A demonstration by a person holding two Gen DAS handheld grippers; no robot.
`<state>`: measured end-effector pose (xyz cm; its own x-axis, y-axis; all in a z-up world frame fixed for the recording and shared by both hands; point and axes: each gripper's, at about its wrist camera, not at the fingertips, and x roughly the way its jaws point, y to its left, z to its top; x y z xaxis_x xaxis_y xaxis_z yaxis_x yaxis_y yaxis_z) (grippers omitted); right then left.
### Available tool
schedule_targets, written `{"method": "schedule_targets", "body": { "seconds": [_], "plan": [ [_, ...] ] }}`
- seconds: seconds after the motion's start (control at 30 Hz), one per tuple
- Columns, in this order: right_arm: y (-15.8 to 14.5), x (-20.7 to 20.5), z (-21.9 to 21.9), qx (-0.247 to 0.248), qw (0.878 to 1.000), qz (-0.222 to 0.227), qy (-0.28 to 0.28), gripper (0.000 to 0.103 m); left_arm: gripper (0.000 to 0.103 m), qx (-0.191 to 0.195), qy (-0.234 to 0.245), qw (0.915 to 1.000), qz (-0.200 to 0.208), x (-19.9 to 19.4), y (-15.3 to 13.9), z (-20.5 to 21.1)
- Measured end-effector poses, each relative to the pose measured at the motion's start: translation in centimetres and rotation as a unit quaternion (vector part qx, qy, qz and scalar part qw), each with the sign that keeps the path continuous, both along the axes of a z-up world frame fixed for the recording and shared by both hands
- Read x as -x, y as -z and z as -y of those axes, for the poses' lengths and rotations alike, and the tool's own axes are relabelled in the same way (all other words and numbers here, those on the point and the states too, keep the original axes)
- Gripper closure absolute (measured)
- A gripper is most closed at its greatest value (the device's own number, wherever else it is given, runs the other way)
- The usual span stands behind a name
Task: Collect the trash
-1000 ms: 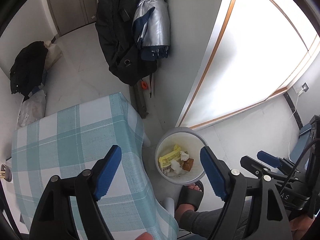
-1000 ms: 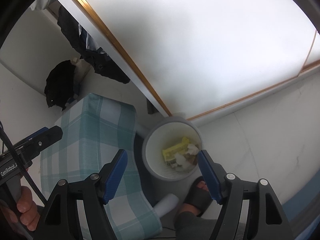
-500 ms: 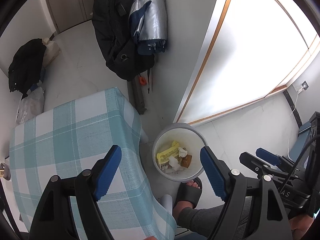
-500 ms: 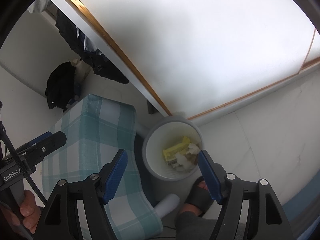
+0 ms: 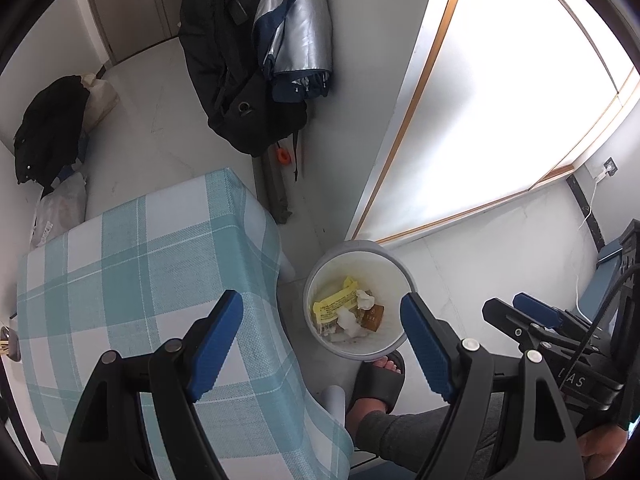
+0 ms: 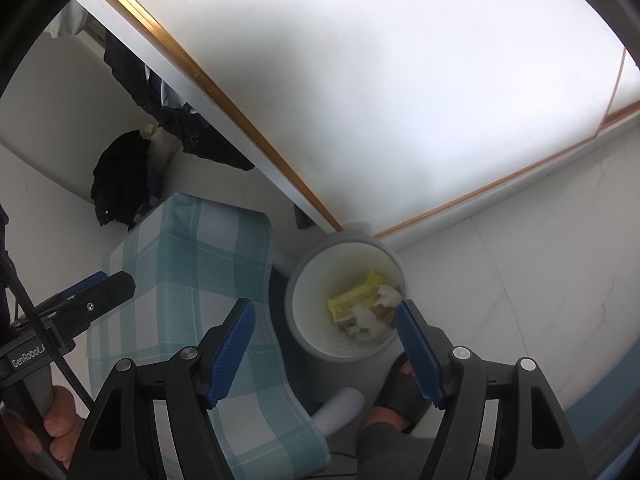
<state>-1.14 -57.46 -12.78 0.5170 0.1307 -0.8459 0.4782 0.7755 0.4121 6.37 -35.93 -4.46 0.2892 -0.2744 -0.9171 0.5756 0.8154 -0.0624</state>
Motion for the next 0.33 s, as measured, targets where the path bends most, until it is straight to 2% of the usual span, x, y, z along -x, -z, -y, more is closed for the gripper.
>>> {"method": "schedule_targets", "body": {
  "seconds": [0.17, 0.33],
  "plan": [
    [0.1, 0.2, 0.2, -0.004, 1.000, 0.001, 0.006, 0.030, 0.025, 0.002, -0.005, 1.0000, -0.001, -0.1, 0.2, -0.1],
    [0.2, 0.1, 0.4, -0.006, 1.000, 0.001, 0.007, 0.029, 0.025, 0.035, -0.024, 0.9988, 0.026, -0.3, -0.8, -1.1]
  ]
}}
